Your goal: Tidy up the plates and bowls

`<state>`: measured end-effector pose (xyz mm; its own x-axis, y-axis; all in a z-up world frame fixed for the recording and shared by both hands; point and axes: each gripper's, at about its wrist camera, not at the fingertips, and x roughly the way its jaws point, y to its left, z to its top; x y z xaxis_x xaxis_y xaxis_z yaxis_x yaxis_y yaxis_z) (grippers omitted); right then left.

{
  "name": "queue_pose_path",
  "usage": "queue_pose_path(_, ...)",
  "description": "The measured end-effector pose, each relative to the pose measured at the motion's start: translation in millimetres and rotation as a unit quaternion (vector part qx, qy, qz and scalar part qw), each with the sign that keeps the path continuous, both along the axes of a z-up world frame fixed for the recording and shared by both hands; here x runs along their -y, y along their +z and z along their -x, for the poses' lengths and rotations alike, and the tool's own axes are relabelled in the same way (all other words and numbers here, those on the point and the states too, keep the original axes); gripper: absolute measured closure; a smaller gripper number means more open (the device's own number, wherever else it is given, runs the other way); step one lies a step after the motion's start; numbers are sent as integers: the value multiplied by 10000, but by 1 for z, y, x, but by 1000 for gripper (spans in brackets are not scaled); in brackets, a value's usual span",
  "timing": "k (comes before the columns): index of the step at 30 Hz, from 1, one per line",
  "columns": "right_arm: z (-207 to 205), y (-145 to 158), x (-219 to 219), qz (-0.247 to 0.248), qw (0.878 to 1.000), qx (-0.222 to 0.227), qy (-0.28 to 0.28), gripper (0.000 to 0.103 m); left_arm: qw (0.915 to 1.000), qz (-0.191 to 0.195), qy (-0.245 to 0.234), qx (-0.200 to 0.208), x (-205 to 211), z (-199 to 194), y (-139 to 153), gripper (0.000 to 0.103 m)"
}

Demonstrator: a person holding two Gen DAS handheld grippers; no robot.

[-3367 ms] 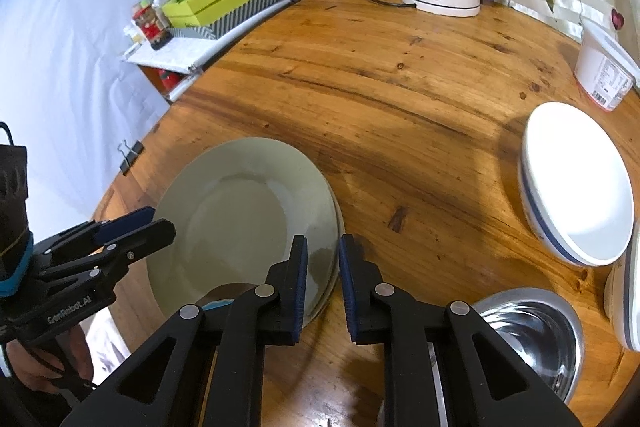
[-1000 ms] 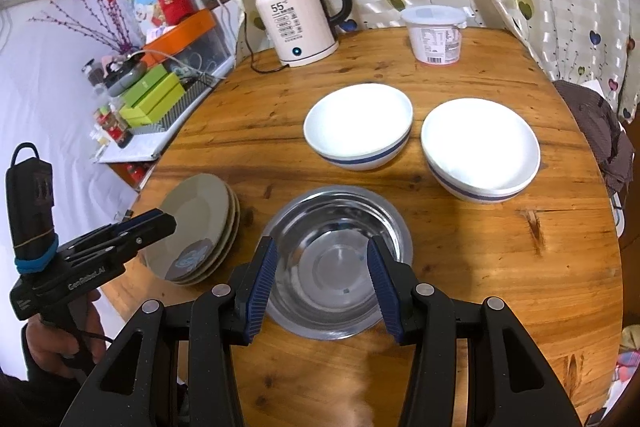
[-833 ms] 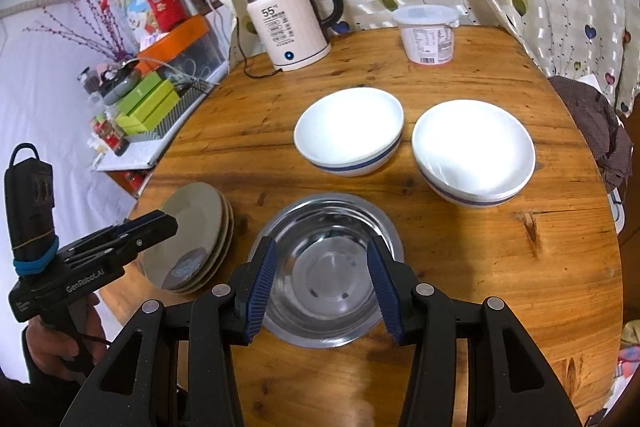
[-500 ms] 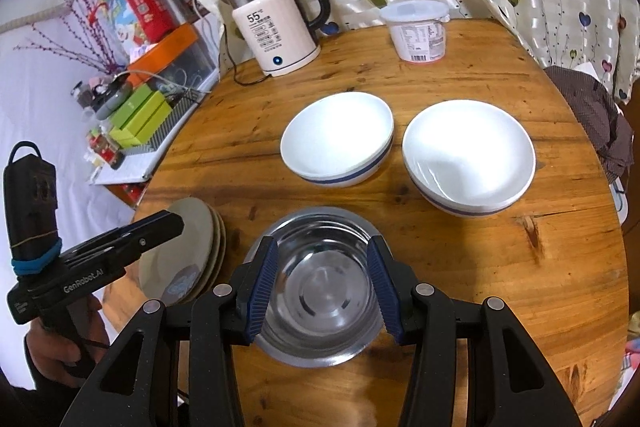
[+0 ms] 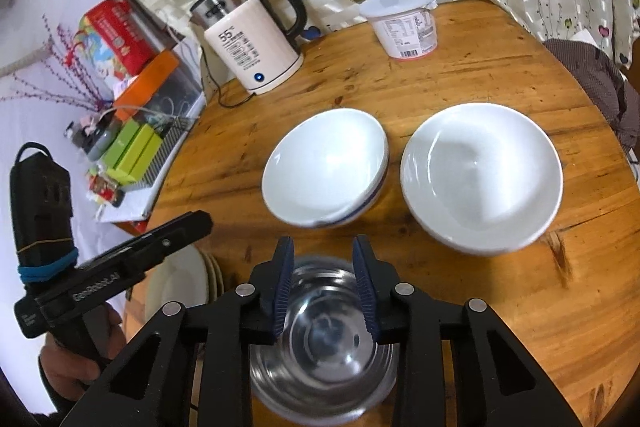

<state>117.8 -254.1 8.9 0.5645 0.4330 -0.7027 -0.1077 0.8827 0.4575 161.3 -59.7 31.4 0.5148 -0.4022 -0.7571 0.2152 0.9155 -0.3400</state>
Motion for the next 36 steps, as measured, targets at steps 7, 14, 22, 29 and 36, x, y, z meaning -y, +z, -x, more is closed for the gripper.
queue_pose_path(7,-20,-11,5,-199,9995,-162,-200,72,9997,148,-89,-181,11,-21,-9,64)
queue_pose_path(14,-31,-20,9,-302,9986,-295,-318,72,9994,167,-132,-287,22,-37,-18,64)
queue_pose_path(22,-40,-26,10,-318,9982,-358,-362,73,9990,143,-206,-367,29,-48,-27,73)
queue_pose_path(29,-42,-27,9,-271,9984,-345,-360,78,9990,104,-192,-399,32,-53,-32,80)
queue_pose_path(36,-42,-23,4,-167,9989,-285,-336,79,9993,23,-208,-324,33,-51,-31,81)
